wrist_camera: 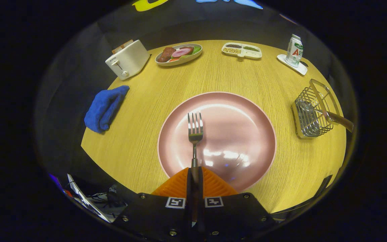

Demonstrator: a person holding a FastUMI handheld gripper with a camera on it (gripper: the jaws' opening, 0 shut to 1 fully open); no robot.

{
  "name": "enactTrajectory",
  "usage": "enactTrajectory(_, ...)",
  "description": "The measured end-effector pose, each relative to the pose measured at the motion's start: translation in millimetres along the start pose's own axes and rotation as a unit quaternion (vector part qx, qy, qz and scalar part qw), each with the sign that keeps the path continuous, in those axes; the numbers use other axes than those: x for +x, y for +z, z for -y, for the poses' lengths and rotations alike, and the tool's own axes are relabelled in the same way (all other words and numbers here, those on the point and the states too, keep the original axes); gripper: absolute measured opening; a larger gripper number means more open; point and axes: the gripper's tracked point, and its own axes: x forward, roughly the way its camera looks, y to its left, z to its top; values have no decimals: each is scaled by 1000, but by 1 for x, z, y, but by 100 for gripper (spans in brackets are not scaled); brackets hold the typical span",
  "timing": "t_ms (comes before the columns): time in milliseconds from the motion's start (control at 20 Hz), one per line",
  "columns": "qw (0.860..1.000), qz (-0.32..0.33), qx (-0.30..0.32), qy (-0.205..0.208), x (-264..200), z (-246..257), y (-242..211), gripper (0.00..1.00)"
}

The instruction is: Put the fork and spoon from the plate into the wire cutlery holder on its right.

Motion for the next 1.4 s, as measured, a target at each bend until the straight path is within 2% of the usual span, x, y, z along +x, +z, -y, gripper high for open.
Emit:
enactTrajectory(300,999,27,9,-16,-20,34,32,7)
enactTrajectory(850,995,62,36,-67,-79,142,82,7)
enactTrajectory(1150,994,45,55,-81,-103,187,85,7)
enactTrajectory(1400,995,7,60,-78,-108,202,69,7)
